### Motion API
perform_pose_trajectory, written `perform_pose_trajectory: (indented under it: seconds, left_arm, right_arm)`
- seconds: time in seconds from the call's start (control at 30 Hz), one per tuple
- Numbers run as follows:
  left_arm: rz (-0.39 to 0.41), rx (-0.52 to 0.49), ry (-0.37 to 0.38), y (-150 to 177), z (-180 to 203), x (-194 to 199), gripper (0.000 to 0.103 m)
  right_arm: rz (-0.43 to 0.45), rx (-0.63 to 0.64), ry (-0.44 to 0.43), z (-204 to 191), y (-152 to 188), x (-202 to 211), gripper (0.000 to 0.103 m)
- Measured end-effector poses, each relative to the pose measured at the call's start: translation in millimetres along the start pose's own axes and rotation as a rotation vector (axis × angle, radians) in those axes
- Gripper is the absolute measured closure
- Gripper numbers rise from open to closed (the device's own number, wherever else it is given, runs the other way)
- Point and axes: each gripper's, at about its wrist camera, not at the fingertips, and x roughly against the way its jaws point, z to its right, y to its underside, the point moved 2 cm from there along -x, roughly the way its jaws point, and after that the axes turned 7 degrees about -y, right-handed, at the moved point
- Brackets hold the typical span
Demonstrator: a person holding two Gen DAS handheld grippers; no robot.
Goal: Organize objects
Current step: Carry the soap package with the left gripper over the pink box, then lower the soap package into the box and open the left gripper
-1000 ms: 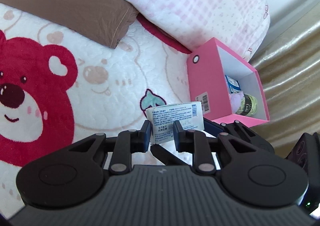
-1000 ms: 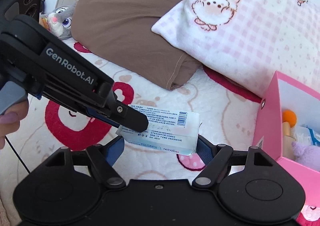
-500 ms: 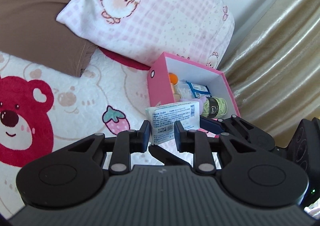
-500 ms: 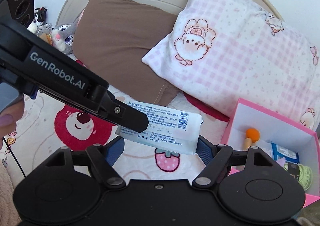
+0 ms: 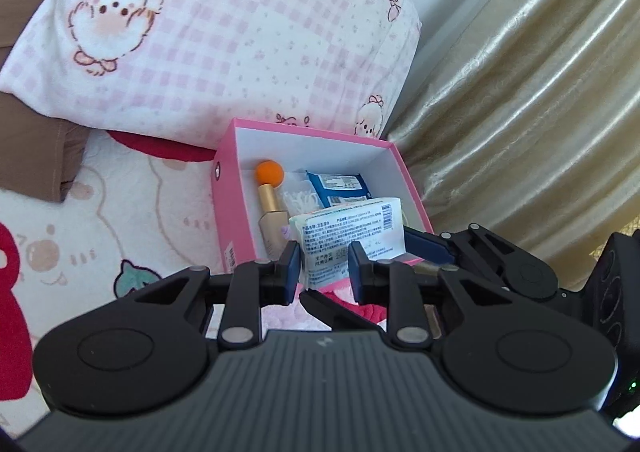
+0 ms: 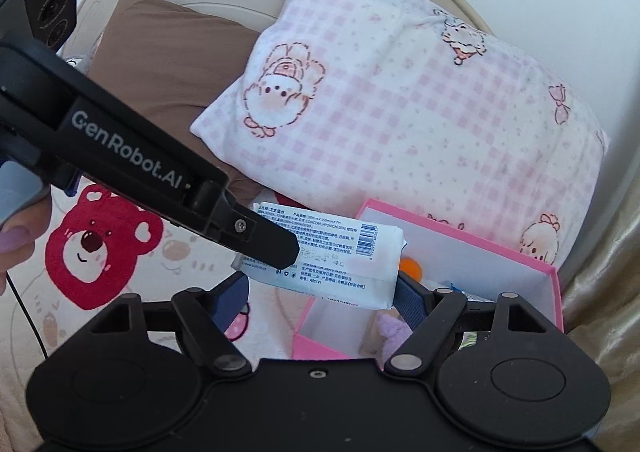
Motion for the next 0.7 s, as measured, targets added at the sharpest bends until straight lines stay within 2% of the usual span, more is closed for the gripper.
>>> perform_pose_trajectory:
  seconds: [0.13, 0.33, 0.5, 0.7]
  left_arm:
    - [-0.019, 0.004, 0.009, -17.0, 12.1, -35.8, 0.080]
    - [-0.103, 0.035, -0.001, -40.0, 21.1, -107.2, 0.080]
    - [-0.163, 0.064, -0.030, -45.0, 16.5, -163.2, 0.080]
    - [-0.201, 0.099, -0.060, -40.8, 5.6, -205.0, 0.080]
  right_arm:
    - [-0.012, -0.026, 0.019, 34.6, -2.3, -11.4, 0.021]
    - [-0.085, -0.075, 0.016, 88.6, 1.4, -50.2, 0.021]
    - [-0.162, -0.147, 0.008, 121.8, 13.8, -89.5, 0.020]
    - [-0.261, -0.210, -0.038, 147.5, 26.1, -130.6, 0.020]
